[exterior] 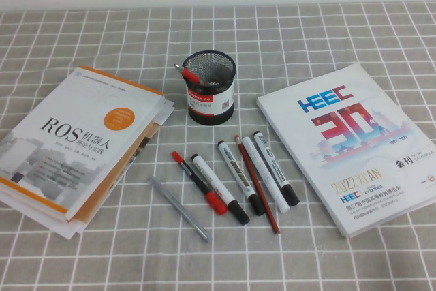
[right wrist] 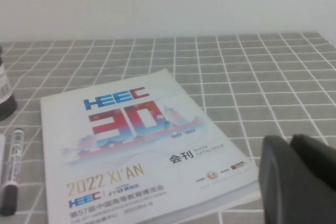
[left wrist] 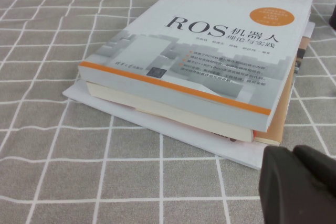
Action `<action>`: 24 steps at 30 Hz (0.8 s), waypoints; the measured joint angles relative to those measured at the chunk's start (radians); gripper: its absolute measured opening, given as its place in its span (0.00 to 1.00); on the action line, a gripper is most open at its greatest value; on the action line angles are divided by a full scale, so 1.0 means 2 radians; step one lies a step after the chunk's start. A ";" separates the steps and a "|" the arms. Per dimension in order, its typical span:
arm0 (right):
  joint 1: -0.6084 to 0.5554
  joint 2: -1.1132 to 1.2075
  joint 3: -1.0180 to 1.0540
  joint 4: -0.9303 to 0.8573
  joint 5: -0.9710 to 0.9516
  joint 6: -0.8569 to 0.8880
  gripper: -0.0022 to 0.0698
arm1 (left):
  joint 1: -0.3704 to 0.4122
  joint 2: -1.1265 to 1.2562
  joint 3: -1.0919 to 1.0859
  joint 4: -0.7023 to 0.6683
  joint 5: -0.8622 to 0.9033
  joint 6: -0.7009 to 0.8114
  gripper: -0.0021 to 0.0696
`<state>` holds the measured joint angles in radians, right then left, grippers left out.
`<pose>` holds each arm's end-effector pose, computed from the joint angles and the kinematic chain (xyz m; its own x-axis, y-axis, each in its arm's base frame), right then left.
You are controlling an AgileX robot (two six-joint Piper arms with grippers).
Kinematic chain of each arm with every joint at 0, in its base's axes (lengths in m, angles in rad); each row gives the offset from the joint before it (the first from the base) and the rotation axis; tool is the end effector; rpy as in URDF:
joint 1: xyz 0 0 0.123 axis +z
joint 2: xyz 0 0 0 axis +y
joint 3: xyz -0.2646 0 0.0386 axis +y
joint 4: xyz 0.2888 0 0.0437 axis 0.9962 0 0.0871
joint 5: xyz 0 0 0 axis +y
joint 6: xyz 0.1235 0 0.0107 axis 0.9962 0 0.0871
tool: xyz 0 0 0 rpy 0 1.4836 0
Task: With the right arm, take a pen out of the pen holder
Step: 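Take a marker out of the pen holder and lay it on the table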
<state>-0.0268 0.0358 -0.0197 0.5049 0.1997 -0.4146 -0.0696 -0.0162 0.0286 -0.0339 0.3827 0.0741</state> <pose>0.1494 0.0079 0.1972 -0.1093 0.0843 -0.9904 -0.0600 0.9940 0.0913 0.1418 -0.0115 0.1598 -0.2984 0.0635 -0.9523 0.0944 0.9949 0.0368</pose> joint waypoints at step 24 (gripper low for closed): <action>-0.006 -0.022 0.023 -0.039 -0.045 0.027 0.01 | 0.000 0.000 0.000 0.000 0.000 0.000 0.02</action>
<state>-0.0382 -0.0086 0.0267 0.4272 0.1092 -0.3615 -0.0696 -0.0162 0.0286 -0.0339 0.3827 0.0741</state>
